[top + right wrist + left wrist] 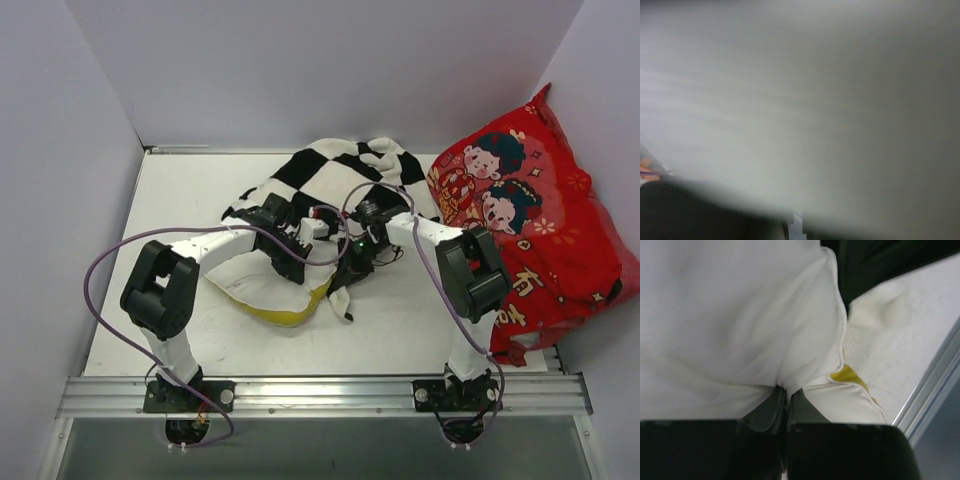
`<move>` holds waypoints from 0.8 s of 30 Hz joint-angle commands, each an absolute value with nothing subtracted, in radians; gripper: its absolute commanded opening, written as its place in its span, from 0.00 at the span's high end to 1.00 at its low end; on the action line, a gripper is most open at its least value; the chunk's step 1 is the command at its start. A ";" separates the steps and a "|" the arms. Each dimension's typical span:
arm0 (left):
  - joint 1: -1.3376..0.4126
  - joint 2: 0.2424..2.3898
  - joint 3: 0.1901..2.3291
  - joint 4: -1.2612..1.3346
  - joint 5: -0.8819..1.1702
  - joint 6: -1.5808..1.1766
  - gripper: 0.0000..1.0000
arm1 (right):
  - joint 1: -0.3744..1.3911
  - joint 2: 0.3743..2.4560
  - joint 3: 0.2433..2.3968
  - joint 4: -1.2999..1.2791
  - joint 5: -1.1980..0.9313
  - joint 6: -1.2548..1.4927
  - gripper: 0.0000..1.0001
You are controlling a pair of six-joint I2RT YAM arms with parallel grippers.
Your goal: Put the pillow into the pillowcase
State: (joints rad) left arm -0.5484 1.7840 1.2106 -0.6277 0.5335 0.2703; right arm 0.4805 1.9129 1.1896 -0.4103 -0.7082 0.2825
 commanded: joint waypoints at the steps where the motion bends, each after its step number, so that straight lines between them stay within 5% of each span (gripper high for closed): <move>1: -0.528 1.796 1.324 -0.457 0.670 0.157 1.00 | 0.505 1.890 1.351 -0.377 -0.868 0.287 1.00; 7: -0.442 1.743 1.436 -0.241 1.023 -0.172 1.00 | 0.436 1.696 1.504 -0.382 -1.018 0.271 1.00; 12: -0.446 1.704 1.359 0.597 1.201 -0.917 1.00 | 0.445 1.524 1.685 -0.376 -0.999 0.295 1.00; 16: -0.421 1.807 1.428 1.364 1.122 -1.522 1.00 | 0.468 1.506 1.851 -0.365 -0.928 0.321 1.00; 19: -0.335 1.887 1.418 1.500 1.019 -1.791 1.00 | 0.492 1.541 1.977 -0.365 -0.887 0.324 1.00; 24: -0.181 1.875 1.177 1.435 1.086 -1.689 1.00 | 0.505 1.717 2.039 -0.377 -0.884 0.327 1.00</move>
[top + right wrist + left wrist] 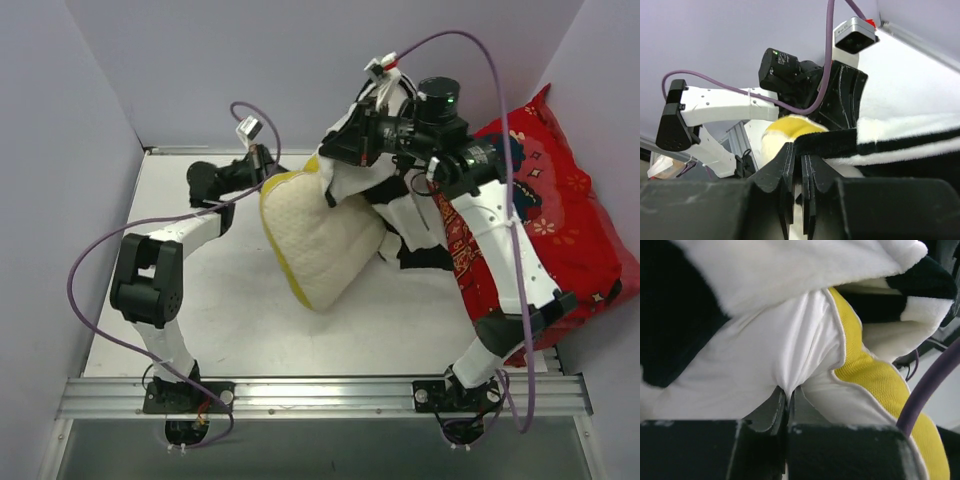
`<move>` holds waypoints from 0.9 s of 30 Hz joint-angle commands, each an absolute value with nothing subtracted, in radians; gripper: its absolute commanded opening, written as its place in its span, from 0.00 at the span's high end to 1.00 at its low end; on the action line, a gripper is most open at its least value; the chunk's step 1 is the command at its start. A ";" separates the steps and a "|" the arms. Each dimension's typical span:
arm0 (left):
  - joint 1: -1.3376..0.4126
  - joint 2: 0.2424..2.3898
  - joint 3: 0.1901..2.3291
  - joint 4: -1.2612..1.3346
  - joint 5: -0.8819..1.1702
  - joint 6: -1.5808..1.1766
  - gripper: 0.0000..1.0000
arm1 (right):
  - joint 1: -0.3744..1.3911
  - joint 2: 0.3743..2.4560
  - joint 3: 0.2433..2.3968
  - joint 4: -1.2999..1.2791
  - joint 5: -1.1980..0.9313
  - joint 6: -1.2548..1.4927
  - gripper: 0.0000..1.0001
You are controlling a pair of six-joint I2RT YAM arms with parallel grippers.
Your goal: Put the pillow into the pillowcase
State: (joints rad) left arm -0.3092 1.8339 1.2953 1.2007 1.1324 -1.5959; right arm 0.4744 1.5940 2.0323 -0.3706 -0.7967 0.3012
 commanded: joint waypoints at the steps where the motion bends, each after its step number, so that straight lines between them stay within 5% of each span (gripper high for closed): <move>1: -0.151 1.867 1.128 1.354 1.106 -1.649 0.99 | 0.511 1.748 2.039 -0.382 -0.877 0.325 1.00; 4: -0.025 1.856 1.014 1.147 1.193 -1.388 0.79 | 0.548 1.888 2.034 -0.385 -0.867 0.316 0.98; 6: 0.100 1.832 0.993 0.862 1.181 -1.126 0.50 | 0.570 2.012 2.066 -0.387 -0.885 0.328 0.75; 7: 0.133 1.825 1.009 0.736 1.174 -1.024 0.45 | 0.572 2.049 2.138 -0.391 -0.887 0.356 0.55; 9: 0.214 1.816 1.075 0.348 1.113 -0.688 0.32 | 0.555 2.130 2.227 -0.411 -0.871 0.385 0.38; 10: 0.233 1.822 1.189 0.002 1.067 -0.548 0.28 | 0.546 2.138 2.276 -0.419 -0.842 0.380 0.19; 12: 0.239 1.845 1.288 -0.250 0.968 -0.255 0.26 | 0.525 2.125 2.281 -0.420 -0.804 0.358 0.08; 15: 0.238 1.858 1.387 -0.478 0.823 -0.105 0.24 | 0.468 2.065 2.267 -0.454 -0.753 0.273 0.06; 20: 0.268 1.712 1.232 -0.512 0.681 -0.098 0.20 | 0.457 1.928 2.096 -0.673 -0.589 -0.090 0.06; 24: 0.282 1.632 1.123 -0.517 0.788 -0.239 0.16 | 0.557 1.924 1.990 -0.776 -0.425 -0.277 0.04; 27: 0.243 1.586 1.023 -0.479 0.841 -0.331 0.03 | 0.623 2.000 2.026 -0.798 -0.371 -0.327 0.03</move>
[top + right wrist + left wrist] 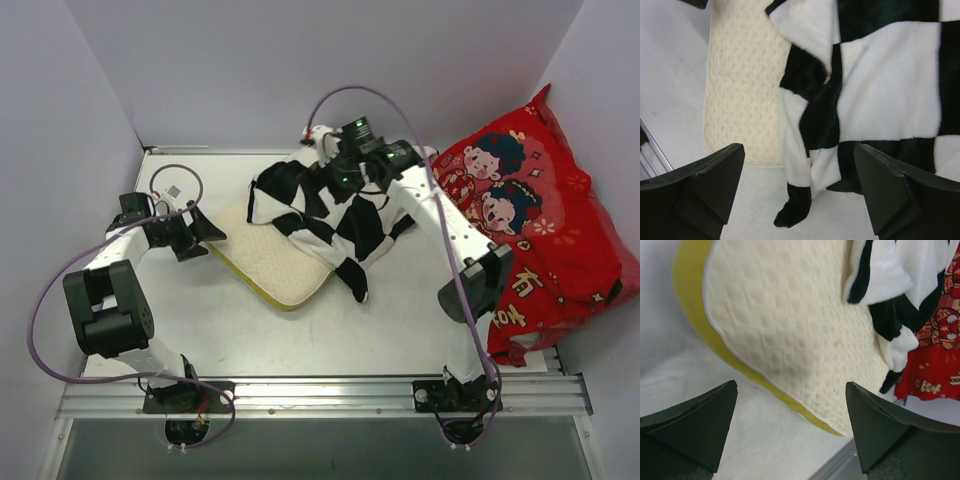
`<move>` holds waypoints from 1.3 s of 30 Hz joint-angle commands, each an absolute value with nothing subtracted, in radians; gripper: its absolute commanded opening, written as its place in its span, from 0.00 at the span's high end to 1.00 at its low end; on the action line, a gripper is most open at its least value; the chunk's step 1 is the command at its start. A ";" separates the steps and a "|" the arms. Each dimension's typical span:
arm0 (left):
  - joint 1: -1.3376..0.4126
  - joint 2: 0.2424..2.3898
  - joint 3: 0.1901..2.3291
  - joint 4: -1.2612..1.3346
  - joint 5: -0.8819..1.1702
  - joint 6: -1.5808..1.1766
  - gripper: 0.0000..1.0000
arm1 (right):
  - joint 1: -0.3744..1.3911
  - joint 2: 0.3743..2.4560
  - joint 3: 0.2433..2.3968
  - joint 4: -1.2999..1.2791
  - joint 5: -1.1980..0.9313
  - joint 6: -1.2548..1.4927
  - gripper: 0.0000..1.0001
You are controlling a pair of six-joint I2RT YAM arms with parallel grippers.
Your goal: Put the pillow into the pillowcase
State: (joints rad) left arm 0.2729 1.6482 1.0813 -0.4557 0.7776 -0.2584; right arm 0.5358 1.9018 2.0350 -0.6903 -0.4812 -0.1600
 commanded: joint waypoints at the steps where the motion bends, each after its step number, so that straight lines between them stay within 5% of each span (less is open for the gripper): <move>1: 0.229 1.572 1.003 -0.456 0.845 -0.342 0.02 | 0.632 2.028 2.051 -0.828 -0.362 -0.333 0.03; 8: 0.117 1.591 0.867 -0.260 0.802 -0.485 0.03 | 0.676 2.274 2.219 -0.884 -0.332 -0.278 0.02; 10: 0.106 1.633 0.858 -0.175 0.770 -0.538 0.05 | 0.675 2.315 2.250 -0.881 -0.298 -0.267 0.08; 14: 0.083 1.739 0.905 -0.097 0.785 -0.564 0.23 | 0.660 2.342 2.312 -0.880 -0.332 -0.221 0.53; 15: 0.080 1.758 0.913 -0.072 0.795 -0.578 0.28 | 0.655 2.332 2.315 -0.879 -0.386 -0.206 0.73; 20: 0.042 1.842 0.930 0.214 0.883 -0.708 0.80 | 0.646 2.223 2.309 -0.841 -0.791 -0.063 0.81; 21: 0.032 1.850 0.939 0.227 0.888 -0.742 0.89 | 0.646 2.217 2.286 -0.821 -0.840 -0.011 1.00; 22: 0.022 1.862 0.942 0.253 0.893 -0.756 0.98 | 0.646 2.211 2.275 -0.774 -0.904 0.042 1.00; 26: -0.054 1.836 0.893 0.550 0.925 -0.973 1.00 | 0.653 2.244 2.248 -0.382 -1.202 0.560 1.00; 27: -0.083 1.827 0.872 0.680 0.908 -1.106 1.00 | 0.675 2.246 2.217 0.122 -1.259 0.792 1.00; 28: -0.095 1.813 0.868 0.731 0.897 -1.162 1.00 | 0.686 2.253 2.229 0.317 -1.297 1.072 1.00; 31: -0.110 1.770 0.862 0.775 0.864 -1.256 1.00 | 0.696 2.292 2.294 0.314 -1.322 1.103 1.00; 36: -0.069 1.685 0.776 0.770 0.861 -1.289 1.00 | 0.624 2.154 1.915 0.390 -1.353 1.072 1.00; 38: -0.061 1.666 0.727 0.769 0.851 -1.287 1.00 | 0.617 2.137 1.850 0.288 -1.419 0.861 1.00; 39: -0.063 1.661 0.712 0.767 0.847 -1.285 1.00 | 0.615 2.135 1.852 0.032 -1.419 0.750 1.00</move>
State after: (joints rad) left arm -0.0658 1.7130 0.7353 0.6441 0.8680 -1.2343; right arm 0.5983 2.2398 1.8763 0.2092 -1.2339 0.9199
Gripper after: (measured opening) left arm 0.088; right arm 0.073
